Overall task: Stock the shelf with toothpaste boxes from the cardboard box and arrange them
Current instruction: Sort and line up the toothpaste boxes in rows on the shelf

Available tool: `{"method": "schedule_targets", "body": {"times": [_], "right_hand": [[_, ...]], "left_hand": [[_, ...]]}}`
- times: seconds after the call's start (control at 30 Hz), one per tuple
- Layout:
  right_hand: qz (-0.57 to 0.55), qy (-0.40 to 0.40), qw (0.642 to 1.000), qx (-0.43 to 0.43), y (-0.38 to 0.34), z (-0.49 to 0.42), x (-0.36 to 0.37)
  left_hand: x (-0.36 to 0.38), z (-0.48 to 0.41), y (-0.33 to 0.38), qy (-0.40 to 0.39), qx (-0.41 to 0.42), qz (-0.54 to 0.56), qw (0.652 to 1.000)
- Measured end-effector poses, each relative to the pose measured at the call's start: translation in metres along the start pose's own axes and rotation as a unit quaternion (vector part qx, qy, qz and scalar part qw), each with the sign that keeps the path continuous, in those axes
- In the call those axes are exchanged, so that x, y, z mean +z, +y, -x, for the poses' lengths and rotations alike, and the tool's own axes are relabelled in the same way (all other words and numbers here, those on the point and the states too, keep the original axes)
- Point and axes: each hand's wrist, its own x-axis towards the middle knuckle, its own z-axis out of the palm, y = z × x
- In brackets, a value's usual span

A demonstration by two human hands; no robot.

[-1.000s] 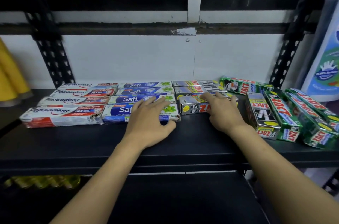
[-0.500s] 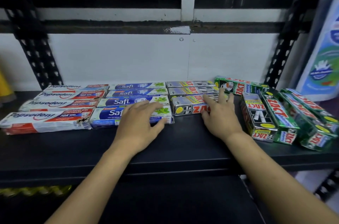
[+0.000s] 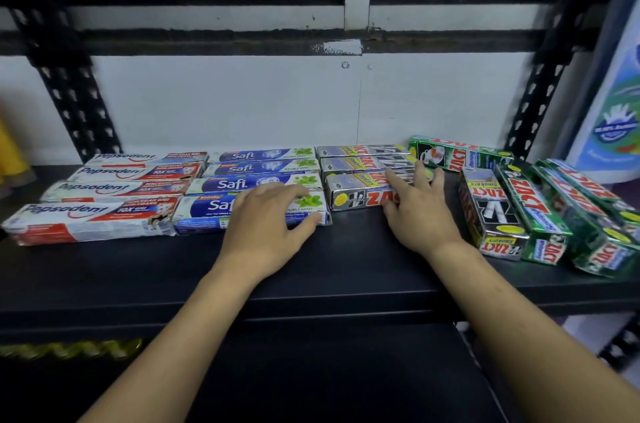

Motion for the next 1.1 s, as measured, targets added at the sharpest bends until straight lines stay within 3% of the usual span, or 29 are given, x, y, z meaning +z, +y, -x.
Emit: {"method": "schedule_targets", "body": {"times": [0.37,0.7,1.1], "right_hand": [[0.082,0.031,0.996,-0.003,-0.0014,-0.0023,0.0014],[0.023,0.024,0.998,0.056,-0.0030,-0.0017,-0.0006],[-0.016,0.008,0.998,0.066,-0.0007,-0.0020,0.0011]], "left_hand": [[0.0042,-0.0013,-0.0033,-0.005,0.001,-0.002,1.000],[0.0025,-0.0009,-0.0014,-0.011,-0.002,-0.008,1.000],[-0.0013,0.0013,0.0040,-0.011,0.000,0.002,1.000]]}}
